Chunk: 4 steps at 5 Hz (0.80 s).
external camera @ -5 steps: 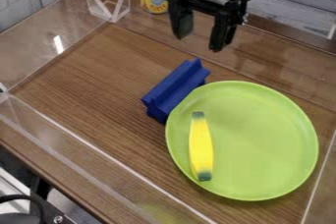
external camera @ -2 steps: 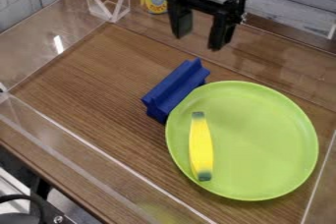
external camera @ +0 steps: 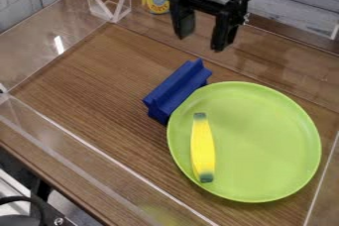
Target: Put the banana in the green plate
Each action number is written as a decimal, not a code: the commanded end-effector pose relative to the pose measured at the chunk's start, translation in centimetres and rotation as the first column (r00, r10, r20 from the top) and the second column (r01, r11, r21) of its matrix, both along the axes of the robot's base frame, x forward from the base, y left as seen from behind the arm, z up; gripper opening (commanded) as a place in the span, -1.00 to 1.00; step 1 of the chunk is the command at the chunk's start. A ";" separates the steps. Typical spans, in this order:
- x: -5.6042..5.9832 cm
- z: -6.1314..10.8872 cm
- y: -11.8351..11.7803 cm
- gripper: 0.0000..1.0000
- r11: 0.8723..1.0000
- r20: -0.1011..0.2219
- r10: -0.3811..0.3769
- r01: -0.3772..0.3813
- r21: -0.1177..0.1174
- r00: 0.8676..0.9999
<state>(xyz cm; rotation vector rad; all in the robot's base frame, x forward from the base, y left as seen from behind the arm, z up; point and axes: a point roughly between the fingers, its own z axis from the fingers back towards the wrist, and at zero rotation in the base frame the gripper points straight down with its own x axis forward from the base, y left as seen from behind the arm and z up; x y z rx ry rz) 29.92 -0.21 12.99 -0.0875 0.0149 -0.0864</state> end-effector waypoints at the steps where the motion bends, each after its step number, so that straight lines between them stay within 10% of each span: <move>1: 0.2 1.9 0.3 1.00 1.000 0.073 0.006 -0.006 0.000 0.997; 4: 0.4 1.7 0.2 1.00 1.000 0.086 -0.006 0.006 -0.004 0.996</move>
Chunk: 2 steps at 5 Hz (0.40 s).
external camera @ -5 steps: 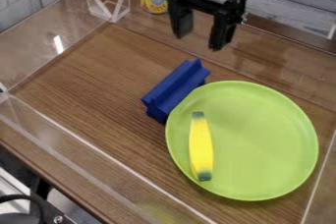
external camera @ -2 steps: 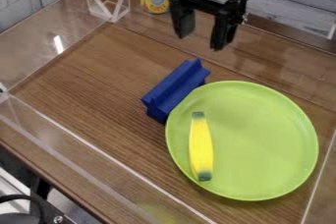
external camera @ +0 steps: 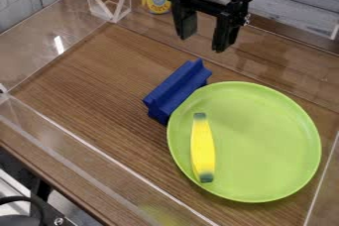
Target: Put the banana in the green plate
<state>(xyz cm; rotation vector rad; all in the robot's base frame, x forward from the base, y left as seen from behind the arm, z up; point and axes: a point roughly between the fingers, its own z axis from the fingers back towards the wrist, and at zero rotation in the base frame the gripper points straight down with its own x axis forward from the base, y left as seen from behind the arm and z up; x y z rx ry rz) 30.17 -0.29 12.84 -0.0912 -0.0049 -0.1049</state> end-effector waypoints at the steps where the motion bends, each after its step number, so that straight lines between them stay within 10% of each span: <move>1: 0.2 1.9 0.4 1.00 1.000 0.070 0.006 -0.006 -0.001 0.998; 2: 0.3 1.9 0.4 1.00 1.000 0.074 0.000 0.000 -0.002 0.997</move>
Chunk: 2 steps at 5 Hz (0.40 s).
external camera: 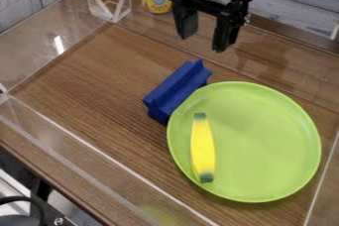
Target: Put the banana in the green plate
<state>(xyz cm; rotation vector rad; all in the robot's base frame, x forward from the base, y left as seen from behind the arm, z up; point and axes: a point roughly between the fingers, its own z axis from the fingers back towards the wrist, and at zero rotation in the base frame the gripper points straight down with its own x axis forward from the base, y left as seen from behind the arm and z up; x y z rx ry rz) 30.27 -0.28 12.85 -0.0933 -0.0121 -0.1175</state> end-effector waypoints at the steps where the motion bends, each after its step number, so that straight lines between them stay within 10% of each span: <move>1: 0.2 1.9 0.5 1.00 1.000 0.070 0.007 -0.007 0.000 0.998; 2: 0.2 1.9 0.4 1.00 1.000 0.074 0.007 -0.007 -0.003 0.997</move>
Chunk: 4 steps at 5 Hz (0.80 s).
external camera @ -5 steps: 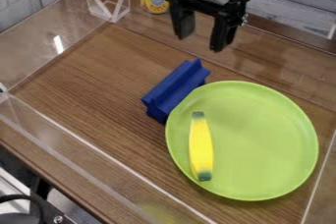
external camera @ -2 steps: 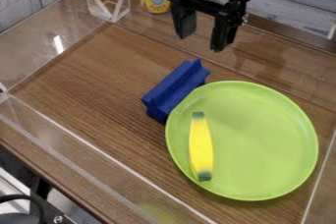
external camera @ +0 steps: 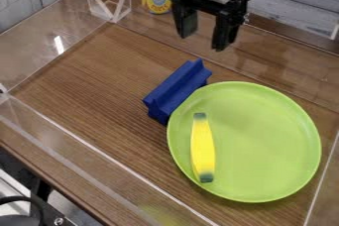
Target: Put the banana in the green plate
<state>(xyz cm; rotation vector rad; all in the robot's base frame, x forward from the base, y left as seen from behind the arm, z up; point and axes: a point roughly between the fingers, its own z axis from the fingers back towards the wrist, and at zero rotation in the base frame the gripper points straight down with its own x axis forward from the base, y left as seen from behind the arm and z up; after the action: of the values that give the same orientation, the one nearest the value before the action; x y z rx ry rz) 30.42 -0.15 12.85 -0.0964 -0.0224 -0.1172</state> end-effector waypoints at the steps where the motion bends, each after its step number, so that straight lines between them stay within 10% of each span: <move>1: 0.0 1.9 0.3 1.00 1.000 0.068 0.004 -0.004 -0.002 0.998; 4: 0.2 2.2 0.4 1.00 1.000 0.081 -0.006 0.006 0.001 0.997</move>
<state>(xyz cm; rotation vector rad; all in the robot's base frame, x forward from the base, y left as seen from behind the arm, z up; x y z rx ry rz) 30.29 -0.04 12.64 -0.1009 -0.0194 -0.1244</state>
